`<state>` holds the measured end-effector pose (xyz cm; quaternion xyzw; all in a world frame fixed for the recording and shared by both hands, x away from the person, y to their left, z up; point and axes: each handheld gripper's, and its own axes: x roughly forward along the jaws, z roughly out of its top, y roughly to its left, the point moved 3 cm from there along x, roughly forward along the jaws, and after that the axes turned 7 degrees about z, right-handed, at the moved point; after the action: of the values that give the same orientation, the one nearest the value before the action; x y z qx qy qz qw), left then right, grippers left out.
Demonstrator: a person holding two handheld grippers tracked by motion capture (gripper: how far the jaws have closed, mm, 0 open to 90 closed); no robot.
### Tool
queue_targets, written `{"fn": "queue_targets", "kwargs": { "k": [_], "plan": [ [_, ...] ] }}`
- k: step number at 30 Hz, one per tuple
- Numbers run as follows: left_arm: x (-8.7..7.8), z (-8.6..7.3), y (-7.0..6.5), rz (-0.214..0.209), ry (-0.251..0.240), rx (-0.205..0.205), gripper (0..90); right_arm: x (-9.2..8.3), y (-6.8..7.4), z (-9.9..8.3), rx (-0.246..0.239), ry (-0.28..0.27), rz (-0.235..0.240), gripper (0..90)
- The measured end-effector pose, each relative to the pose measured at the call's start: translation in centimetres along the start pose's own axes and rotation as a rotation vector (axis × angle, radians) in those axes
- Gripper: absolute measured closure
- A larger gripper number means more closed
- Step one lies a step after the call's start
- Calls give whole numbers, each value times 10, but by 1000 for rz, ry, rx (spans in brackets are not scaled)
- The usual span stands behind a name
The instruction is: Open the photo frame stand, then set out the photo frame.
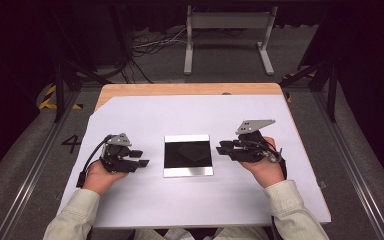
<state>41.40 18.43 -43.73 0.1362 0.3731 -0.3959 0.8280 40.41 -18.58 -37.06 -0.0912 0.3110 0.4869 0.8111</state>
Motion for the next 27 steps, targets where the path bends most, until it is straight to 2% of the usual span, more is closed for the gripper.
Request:
{"fn": "queue_targets", "kwargs": {
  "k": [1,5,9,13,18,21,27],
  "plan": [
    [0,0,1,8,-1,11,514,0,-1,1,8,-5,-5,691],
    [0,-1,1,1,-3,-13,514,-1,-3,2,38,-36,-16,649],
    [0,-1,0,5,2,3,514,0,-4,2,63,-46,-13,607],
    [0,-1,0,3,2,-3,513,2,-4,3,76,-56,-15,587],
    [2,-2,2,1,7,-6,513,4,-8,3,135,-77,-10,545],
    [2,-3,1,2,7,-8,513,7,-11,2,187,-87,-4,501],
    [1,-3,2,1,8,-13,513,16,-17,3,262,-93,35,433]
  ]
}}
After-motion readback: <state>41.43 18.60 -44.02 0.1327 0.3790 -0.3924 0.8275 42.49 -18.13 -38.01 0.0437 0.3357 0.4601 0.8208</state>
